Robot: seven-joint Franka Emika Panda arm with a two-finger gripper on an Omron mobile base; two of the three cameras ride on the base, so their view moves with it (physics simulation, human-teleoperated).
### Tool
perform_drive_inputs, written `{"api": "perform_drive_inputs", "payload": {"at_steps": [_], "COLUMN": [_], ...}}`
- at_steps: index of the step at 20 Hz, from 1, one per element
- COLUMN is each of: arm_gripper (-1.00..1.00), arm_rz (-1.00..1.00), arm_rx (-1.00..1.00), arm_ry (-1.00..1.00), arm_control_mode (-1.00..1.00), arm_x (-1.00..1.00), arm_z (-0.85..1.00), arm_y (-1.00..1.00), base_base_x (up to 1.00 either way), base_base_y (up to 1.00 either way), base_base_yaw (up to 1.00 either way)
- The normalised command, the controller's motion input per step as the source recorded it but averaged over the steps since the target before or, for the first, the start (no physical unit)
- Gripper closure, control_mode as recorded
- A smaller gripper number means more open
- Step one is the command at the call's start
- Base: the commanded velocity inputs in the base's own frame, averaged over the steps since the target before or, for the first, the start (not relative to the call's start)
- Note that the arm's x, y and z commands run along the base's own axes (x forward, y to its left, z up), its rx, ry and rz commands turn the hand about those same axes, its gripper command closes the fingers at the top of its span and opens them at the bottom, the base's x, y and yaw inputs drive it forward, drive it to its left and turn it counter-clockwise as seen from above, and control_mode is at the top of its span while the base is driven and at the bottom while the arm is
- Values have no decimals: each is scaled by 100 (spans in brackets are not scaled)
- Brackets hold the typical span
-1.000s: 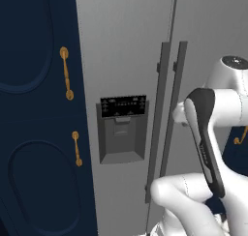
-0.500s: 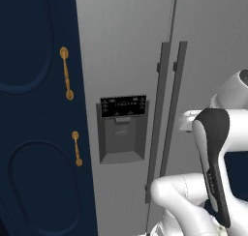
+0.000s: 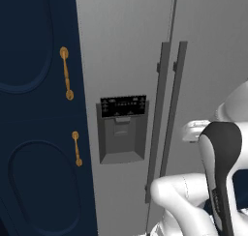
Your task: Take the strawberry from the fridge and place it on top of the pancake, located on the dining counter.
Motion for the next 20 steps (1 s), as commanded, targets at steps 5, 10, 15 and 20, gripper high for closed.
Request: {"api": "perform_drive_inputs", "payload": {"at_steps": [5, 10, 15, 20], "arm_gripper": [-100, -100, -100, -100], "arm_rz": [0, 0, 0, 0], "arm_rx": [0, 0, 0, 0], "arm_ry": [0, 0, 0, 0], "arm_control_mode": [100, 100, 100, 100], "arm_x": [0, 0, 0, 0], "arm_z": [0, 0, 0, 0], "arm_y": [0, 0, 0, 0], "base_base_x": [-6, -31, -81, 9], "base_base_y": [-17, -14, -24, -25], "base_base_yaw": [0, 2, 7, 1]}}
